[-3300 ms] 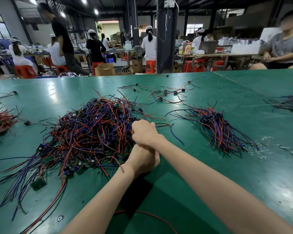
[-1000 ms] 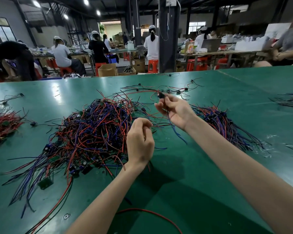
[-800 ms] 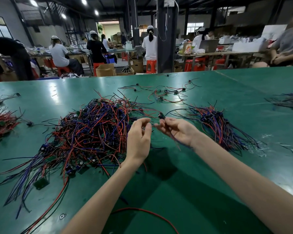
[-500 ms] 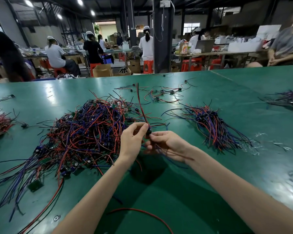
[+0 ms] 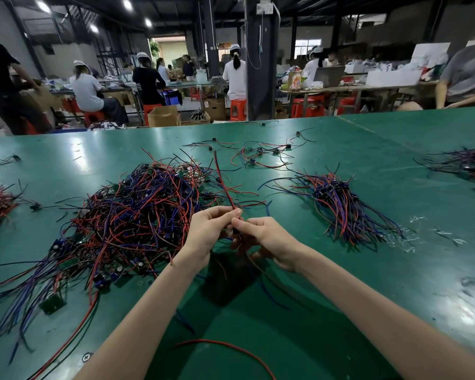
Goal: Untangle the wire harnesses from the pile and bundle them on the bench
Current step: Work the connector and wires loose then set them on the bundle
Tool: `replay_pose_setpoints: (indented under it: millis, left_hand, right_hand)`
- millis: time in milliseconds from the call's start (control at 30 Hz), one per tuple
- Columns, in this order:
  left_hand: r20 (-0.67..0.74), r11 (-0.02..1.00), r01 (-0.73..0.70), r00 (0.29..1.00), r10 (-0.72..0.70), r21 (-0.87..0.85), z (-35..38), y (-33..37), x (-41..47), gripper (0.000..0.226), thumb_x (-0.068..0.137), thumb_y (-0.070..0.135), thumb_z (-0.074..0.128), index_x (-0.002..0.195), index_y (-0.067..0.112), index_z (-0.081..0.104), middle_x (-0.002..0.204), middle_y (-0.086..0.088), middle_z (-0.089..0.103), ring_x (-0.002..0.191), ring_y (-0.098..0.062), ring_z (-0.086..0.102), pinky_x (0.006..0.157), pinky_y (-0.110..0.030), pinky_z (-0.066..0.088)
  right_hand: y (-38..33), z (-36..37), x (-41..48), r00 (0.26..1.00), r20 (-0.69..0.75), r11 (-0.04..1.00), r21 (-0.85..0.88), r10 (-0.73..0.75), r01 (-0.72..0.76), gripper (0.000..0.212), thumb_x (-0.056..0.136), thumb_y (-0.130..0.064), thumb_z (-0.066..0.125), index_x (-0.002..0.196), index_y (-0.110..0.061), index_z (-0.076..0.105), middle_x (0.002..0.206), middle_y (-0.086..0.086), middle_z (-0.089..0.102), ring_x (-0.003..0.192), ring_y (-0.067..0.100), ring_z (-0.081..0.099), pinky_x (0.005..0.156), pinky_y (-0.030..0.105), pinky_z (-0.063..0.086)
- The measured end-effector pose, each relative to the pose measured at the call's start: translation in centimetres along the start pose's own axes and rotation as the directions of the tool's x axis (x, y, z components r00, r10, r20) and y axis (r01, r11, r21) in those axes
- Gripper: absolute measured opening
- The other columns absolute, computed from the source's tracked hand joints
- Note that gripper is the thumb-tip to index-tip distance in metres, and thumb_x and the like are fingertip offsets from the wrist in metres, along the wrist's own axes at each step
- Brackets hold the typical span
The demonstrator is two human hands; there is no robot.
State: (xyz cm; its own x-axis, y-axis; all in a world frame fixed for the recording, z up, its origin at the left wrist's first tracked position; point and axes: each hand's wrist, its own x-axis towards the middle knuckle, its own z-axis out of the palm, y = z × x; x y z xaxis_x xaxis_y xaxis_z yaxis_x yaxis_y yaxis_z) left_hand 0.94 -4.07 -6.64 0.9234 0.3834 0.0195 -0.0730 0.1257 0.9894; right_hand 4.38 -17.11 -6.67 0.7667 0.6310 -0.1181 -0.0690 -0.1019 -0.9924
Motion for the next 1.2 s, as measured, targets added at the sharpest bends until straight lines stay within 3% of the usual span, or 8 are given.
replay_pose_setpoints:
  millis: [167,267,400,600,767,967,1200]
  left_hand:
    - [-0.002,1.000,0.022,1.000,-0.022,-0.012,0.09,0.19,-0.03,0.004,0.079,0.005,0.072,0.076,0.006,0.070,0.063,-0.002,0.070,0.054,-0.010,0.063,0.054,-0.018,0.053]
    - [-0.003,0.998,0.048,0.999,-0.049,-0.034,0.02,0.11,0.00,0.005,0.079,0.006,0.073,0.075,0.007,0.070,0.062,-0.004,0.068,0.051,-0.010,0.059,0.057,-0.021,0.052]
    - [-0.010,1.000,0.010,1.000,-0.011,-0.028,0.06,0.09,0.02,0.005,0.079,0.006,0.074,0.075,0.007,0.071,0.060,-0.001,0.068,0.050,-0.005,0.058,0.052,-0.014,0.050]
    - [-0.006,0.999,-0.040,0.999,0.040,-0.015,-0.05,0.33,0.07,0.010,0.080,0.009,0.073,0.071,0.013,0.072,0.063,-0.001,0.068,0.057,-0.009,0.058,0.056,-0.018,0.049]
    - [0.015,1.000,0.011,1.000,-0.010,-0.029,0.18,0.27,-0.06,0.003,0.079,0.011,0.074,0.077,0.010,0.071,0.069,-0.003,0.067,0.061,-0.009,0.058,0.057,-0.019,0.045]
    - [-0.015,0.998,-0.050,0.999,0.049,-0.030,0.30,0.28,-0.13,0.006,0.079,0.013,0.074,0.074,0.011,0.071,0.064,0.003,0.066,0.057,-0.005,0.056,0.057,-0.019,0.046]
    - [-0.187,0.987,-0.149,0.973,0.137,-0.056,-0.46,0.57,0.39,0.010,0.078,0.013,0.077,0.068,0.013,0.072,0.056,0.009,0.063,0.053,0.000,0.055,0.046,-0.017,0.046]
  right_hand:
    - [-0.10,0.32,-0.34,1.000,0.010,0.993,0.119,-0.026,0.025,0.028,0.093,-0.030,0.056,0.087,-0.003,0.061,0.063,0.002,0.066,0.049,0.012,0.062,0.040,0.025,0.050]
    - [-0.24,0.42,-0.48,0.998,0.000,0.986,0.158,-0.057,0.056,0.022,0.094,-0.021,0.055,0.087,-0.001,0.060,0.064,0.005,0.063,0.045,0.011,0.060,0.037,0.025,0.049]
    - [-0.33,0.15,-0.51,0.998,-0.013,0.991,0.114,-0.065,0.066,0.012,0.092,-0.012,0.058,0.086,-0.002,0.061,0.068,0.008,0.059,0.044,0.012,0.055,0.036,0.024,0.046]
    - [-0.43,-0.16,-0.21,0.997,-0.021,0.990,0.121,-0.077,0.079,0.034,0.093,-0.039,0.054,0.086,-0.009,0.070,0.076,0.010,0.066,0.060,0.018,0.060,0.049,0.028,0.050]
    - [0.01,-0.46,0.05,0.990,-0.085,0.984,0.127,-0.116,0.126,0.020,0.092,-0.020,0.058,0.083,-0.006,0.070,0.084,0.018,0.068,0.065,0.020,0.061,0.059,0.030,0.053]
    - [-0.41,-0.33,-0.21,0.970,-0.147,0.976,0.074,-0.193,0.206,0.021,0.089,-0.007,0.057,0.071,-0.006,0.067,0.061,0.007,0.065,0.055,0.014,0.060,0.052,0.025,0.052]
    - [-0.69,0.41,-0.76,0.964,-0.127,0.971,0.016,-0.234,0.238,0.025,0.087,-0.001,0.055,0.063,-0.002,0.063,0.056,0.010,0.060,0.049,0.016,0.056,0.046,0.023,0.044]
